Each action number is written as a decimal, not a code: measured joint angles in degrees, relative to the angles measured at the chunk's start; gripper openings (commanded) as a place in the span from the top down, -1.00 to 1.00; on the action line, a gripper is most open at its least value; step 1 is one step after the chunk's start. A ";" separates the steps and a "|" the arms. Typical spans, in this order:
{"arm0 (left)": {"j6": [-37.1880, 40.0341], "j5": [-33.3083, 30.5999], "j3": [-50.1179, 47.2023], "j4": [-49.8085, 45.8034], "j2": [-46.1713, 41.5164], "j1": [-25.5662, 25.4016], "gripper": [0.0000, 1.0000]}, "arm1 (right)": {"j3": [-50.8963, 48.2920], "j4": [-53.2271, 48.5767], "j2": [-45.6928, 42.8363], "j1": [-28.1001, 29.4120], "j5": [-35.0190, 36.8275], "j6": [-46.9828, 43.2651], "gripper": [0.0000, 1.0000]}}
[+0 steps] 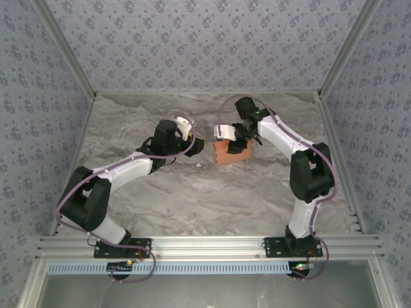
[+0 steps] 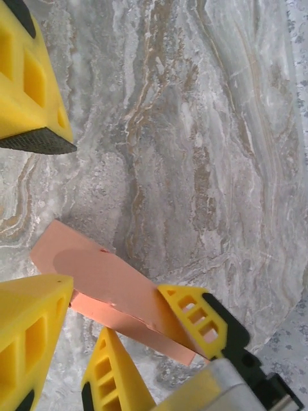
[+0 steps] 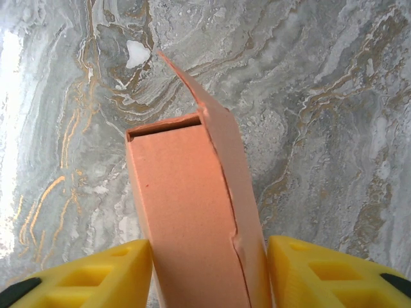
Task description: Fold the paper box
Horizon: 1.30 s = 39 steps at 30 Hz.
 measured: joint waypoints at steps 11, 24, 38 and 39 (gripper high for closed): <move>0.44 0.66 -4.66 6.05 0.66 -0.22 -0.11 | 0.00 -8.50 -0.02 0.48 2.01 -1.75 -0.51; -0.68 0.02 -6.49 9.18 0.66 -0.04 -0.07 | 1.92 -8.50 1.64 1.01 3.63 0.33 0.00; -3.17 -0.52 -6.58 10.23 0.66 0.61 -0.27 | -0.74 -5.09 -5.92 1.57 0.44 8.04 -1.00; -3.02 -0.50 -6.58 10.23 0.66 0.48 -0.28 | -1.77 -3.98 -7.69 1.42 0.15 9.46 -1.00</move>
